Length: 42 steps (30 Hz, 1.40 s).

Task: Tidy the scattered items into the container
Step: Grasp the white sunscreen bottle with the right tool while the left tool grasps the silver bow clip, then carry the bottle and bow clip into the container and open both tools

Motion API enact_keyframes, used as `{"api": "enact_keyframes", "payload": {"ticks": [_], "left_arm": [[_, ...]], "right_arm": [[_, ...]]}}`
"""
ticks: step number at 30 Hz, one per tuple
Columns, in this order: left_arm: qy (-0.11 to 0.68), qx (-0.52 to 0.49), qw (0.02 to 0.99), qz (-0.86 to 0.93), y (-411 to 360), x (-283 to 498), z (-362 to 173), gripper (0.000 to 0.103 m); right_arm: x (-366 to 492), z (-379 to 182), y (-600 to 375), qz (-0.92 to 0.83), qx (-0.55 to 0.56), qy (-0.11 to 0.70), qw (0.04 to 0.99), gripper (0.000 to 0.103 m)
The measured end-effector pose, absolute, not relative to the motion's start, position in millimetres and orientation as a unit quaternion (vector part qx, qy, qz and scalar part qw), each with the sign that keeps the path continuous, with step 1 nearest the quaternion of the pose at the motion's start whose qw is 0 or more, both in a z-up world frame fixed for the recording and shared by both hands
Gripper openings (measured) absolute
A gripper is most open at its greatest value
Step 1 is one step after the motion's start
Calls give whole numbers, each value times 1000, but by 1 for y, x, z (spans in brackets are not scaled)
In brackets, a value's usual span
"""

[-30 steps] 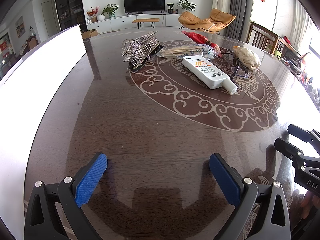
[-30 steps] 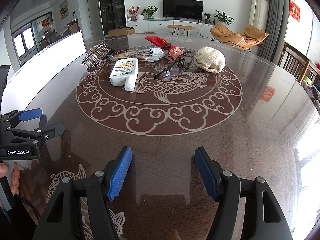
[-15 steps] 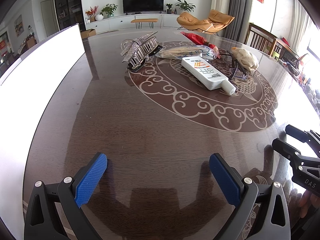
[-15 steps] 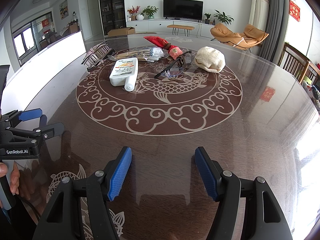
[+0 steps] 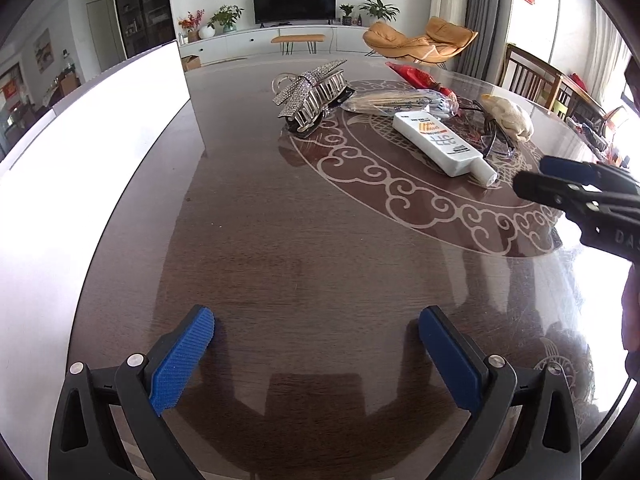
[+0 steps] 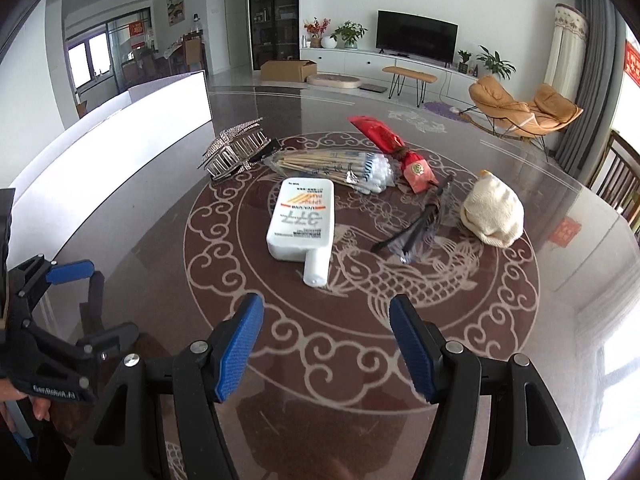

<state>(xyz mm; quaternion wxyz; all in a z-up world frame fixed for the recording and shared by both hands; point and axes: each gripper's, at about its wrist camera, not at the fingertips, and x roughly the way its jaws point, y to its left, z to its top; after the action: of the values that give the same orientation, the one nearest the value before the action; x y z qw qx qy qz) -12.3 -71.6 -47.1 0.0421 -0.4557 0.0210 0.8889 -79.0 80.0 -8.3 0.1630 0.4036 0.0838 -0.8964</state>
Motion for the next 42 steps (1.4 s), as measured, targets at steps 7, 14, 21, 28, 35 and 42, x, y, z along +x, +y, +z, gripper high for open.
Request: {"api": "enact_keyframes", "payload": {"ticks": [7,14,21,28,35,42], "left_arm": [[21,-456,46,889,-72,-14,-47,103],[22,-455,51,889,-73,-12,-47,103],[41,-464,78,882,-77,-22,-46,103],[78,-449,138,879,-82,-125,-33,103],[65,-476,175,859,-76,-212,-40,103],[71,-452,181,871,-63,-215,-28,53]], "right_arm": [[-155,-28,32,-881,430,123,156,67],[-175,-37,31,-877,443,98,158,65],[-128,-39,46,-870,440,96,200,52],[-55,-41,72,-874,426,77,220,52],[-40,-38,88,-877,427,31,219,52],[-39,-36,96,-877,428,-1,217,52]]}}
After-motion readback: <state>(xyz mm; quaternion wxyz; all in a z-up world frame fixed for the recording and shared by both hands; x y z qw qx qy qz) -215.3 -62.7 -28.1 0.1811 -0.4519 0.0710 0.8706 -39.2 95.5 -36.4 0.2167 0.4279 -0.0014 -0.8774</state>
